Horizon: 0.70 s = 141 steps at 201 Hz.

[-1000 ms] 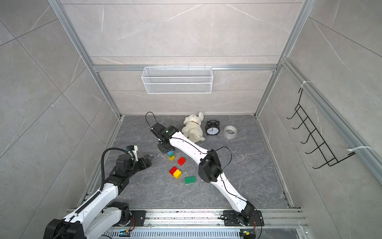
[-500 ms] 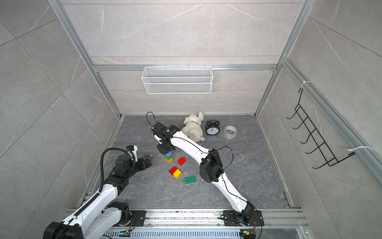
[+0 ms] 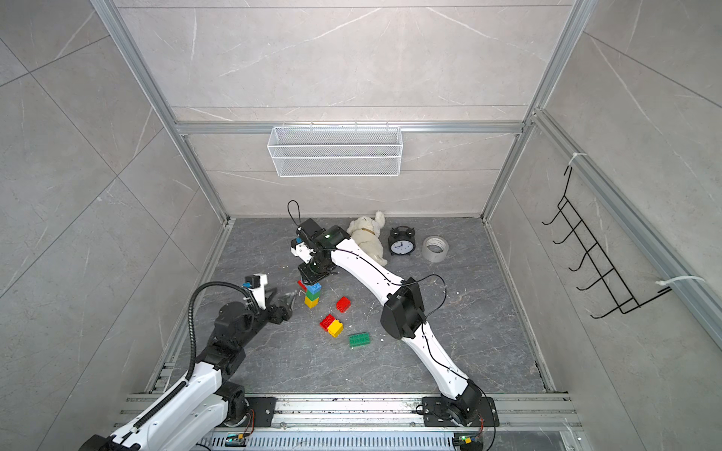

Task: Assemble the letter r with lego
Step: Place the lego brick at the center of the board.

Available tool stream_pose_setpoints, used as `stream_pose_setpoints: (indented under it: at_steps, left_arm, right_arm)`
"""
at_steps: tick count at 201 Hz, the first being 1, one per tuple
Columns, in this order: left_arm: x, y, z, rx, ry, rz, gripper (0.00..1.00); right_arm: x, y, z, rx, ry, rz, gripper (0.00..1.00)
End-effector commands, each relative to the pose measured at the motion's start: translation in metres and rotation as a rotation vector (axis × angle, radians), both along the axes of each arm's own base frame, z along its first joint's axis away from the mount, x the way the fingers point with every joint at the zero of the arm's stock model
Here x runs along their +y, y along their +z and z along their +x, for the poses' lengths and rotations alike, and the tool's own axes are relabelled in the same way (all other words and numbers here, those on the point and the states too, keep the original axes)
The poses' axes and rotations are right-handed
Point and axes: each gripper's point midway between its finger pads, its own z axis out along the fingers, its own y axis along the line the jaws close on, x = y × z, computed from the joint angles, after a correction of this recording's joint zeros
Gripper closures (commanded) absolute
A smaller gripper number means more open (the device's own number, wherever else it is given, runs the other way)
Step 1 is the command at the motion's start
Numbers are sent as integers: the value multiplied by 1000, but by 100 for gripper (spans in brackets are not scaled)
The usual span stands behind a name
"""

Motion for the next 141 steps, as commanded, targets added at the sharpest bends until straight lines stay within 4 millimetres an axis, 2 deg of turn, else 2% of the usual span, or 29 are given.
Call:
stream_pose_setpoints:
  at_steps: [1,15,32,54,76,113,141]
  left_arm:
    - [-27,36,-9,-303,-106,172,14]
    - [-35,36,-16,-335,-143,210,14]
    - [-35,35,-16,-347,-144,212,14]
    - [-28,26,-7,-341,-85,246,16]
    - [-21,33,-4,-404,-33,226,18]
    - [-33,25,1,-376,-90,268,24]
    - [-40,29,5,-385,-104,241,29]
  right_arm:
    - [2,53,-7,-18,47,139,84]
    - [-3,56,-4,-15,42,145,83]
    - [-7,61,-4,-6,47,156,83]
    - [-10,67,-8,-8,64,165,83]
    - [-12,71,-14,-2,78,177,83]
    - [-12,81,-23,6,99,216,82]
    - [-13,80,-28,21,109,223,82]
